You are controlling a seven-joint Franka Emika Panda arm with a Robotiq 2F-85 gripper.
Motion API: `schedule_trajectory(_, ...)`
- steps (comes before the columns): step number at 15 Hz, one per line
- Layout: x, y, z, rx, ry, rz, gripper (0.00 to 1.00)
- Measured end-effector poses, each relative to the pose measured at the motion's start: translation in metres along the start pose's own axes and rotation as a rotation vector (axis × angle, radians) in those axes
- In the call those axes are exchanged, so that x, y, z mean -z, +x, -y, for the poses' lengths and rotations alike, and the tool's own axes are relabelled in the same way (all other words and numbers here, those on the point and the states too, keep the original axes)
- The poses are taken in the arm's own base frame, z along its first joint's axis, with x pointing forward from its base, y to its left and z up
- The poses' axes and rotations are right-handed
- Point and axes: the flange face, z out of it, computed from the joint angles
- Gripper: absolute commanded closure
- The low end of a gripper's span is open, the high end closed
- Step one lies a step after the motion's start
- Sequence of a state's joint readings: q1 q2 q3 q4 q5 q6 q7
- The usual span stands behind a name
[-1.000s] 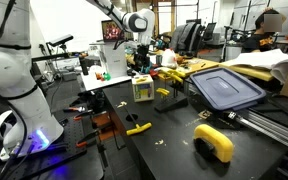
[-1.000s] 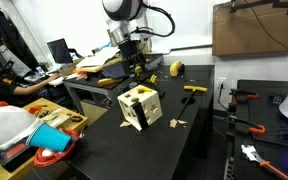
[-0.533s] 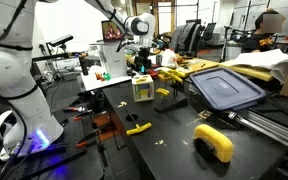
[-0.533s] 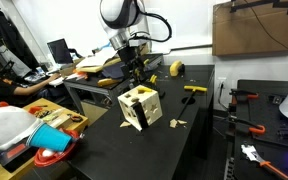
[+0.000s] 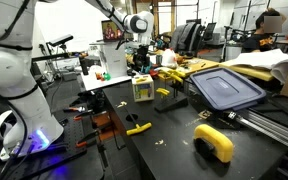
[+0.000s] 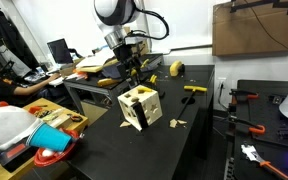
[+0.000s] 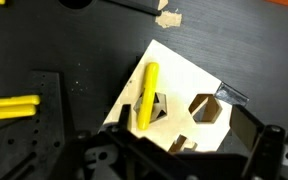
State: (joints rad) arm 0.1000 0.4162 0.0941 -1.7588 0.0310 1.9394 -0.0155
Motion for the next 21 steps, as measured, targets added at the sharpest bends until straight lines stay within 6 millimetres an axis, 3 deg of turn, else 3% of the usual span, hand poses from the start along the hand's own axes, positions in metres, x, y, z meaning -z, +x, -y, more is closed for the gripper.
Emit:
schedule_trajectory(8,-0.01,0.005,0.0,0.001,-0.005,0.009,0.0)
schedule_trajectory(15,-0.047,0.025,-0.065,-0.069,-0.04,0.009,0.0)
schedule_trajectory(21,-0.052,0.033,-0.088,-0.066,-0.035,0.002,0.0)
